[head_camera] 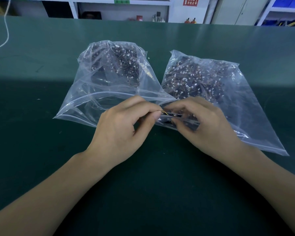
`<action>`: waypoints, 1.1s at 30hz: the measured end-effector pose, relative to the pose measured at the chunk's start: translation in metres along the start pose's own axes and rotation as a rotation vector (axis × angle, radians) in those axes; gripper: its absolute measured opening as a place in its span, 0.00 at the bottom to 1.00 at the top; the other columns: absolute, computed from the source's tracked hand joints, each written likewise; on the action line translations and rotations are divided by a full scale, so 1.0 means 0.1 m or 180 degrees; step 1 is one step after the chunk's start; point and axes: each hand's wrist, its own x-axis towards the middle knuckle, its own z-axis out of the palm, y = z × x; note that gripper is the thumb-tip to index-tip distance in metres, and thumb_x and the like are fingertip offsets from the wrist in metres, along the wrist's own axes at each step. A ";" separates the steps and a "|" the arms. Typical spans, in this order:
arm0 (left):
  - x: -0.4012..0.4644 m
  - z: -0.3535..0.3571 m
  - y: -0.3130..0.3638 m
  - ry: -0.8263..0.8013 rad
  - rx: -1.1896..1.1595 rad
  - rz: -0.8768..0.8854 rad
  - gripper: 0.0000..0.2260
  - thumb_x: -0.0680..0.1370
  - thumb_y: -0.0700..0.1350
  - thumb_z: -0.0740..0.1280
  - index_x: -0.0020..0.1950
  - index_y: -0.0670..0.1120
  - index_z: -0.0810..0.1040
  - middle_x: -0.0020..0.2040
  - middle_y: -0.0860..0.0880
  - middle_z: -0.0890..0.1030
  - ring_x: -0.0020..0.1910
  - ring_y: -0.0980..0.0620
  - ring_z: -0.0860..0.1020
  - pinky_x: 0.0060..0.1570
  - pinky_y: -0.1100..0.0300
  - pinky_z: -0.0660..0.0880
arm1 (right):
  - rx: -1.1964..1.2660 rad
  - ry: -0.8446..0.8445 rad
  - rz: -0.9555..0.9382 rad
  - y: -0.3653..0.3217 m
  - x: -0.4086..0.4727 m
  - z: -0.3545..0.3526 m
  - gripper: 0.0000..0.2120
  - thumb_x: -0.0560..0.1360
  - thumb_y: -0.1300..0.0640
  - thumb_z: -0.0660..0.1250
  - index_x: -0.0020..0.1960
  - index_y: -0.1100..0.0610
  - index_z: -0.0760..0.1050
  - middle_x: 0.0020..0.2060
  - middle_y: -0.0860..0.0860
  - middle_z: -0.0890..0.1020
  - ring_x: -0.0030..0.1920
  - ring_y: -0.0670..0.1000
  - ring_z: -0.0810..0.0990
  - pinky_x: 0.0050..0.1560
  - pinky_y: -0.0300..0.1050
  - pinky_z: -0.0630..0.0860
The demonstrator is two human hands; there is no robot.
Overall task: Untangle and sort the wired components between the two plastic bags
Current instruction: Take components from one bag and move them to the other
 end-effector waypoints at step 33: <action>0.03 0.18 0.16 -0.0832 0.1823 0.0432 0.18 0.85 0.60 0.57 0.49 0.58 0.85 0.31 0.51 0.82 0.29 0.42 0.81 0.29 0.57 0.65 | 0.0594 0.0143 0.0003 -0.17 -0.01 0.06 0.11 0.76 0.75 0.72 0.46 0.60 0.83 0.45 0.52 0.85 0.50 0.55 0.84 0.50 0.52 0.80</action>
